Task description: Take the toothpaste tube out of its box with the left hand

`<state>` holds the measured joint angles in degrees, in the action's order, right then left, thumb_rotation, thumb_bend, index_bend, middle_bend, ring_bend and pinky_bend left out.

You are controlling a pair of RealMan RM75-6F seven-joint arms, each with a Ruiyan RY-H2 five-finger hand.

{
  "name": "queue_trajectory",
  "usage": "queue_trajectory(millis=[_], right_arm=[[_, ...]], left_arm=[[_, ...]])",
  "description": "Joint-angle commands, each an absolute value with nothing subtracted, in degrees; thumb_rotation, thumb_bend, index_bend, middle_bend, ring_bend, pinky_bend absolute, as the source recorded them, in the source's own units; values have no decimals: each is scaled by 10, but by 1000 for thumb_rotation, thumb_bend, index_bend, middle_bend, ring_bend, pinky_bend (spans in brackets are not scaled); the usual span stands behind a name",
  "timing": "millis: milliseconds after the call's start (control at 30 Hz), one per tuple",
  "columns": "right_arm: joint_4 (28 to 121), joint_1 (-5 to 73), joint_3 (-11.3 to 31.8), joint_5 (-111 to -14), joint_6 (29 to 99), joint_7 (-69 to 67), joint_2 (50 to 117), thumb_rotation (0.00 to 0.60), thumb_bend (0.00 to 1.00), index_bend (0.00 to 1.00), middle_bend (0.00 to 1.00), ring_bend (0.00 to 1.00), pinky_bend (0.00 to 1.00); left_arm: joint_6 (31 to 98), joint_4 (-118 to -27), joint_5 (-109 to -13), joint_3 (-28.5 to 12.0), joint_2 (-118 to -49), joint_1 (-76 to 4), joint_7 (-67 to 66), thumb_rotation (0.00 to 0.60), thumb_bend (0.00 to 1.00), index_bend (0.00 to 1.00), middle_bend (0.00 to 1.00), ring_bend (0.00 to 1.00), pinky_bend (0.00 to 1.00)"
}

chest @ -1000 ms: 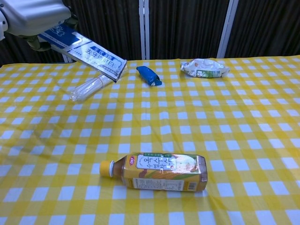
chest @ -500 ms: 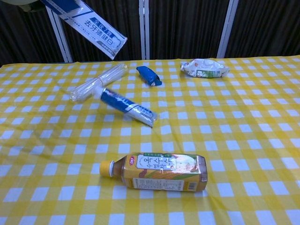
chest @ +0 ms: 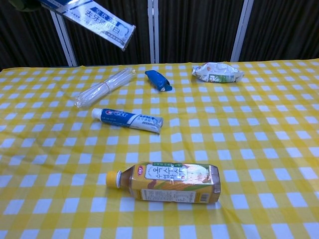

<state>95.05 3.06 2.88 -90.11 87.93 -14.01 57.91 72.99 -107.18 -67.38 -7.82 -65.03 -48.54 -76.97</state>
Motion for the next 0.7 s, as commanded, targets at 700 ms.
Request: queue_trajectory(millis=[700], right_arm=[[952,31,28,-901,878,-134,581,600,80,0,0,0,0]], left_arm=[[707,-1109,-600,-21,-724,-363,-429,600,142,0,0,0,47]])
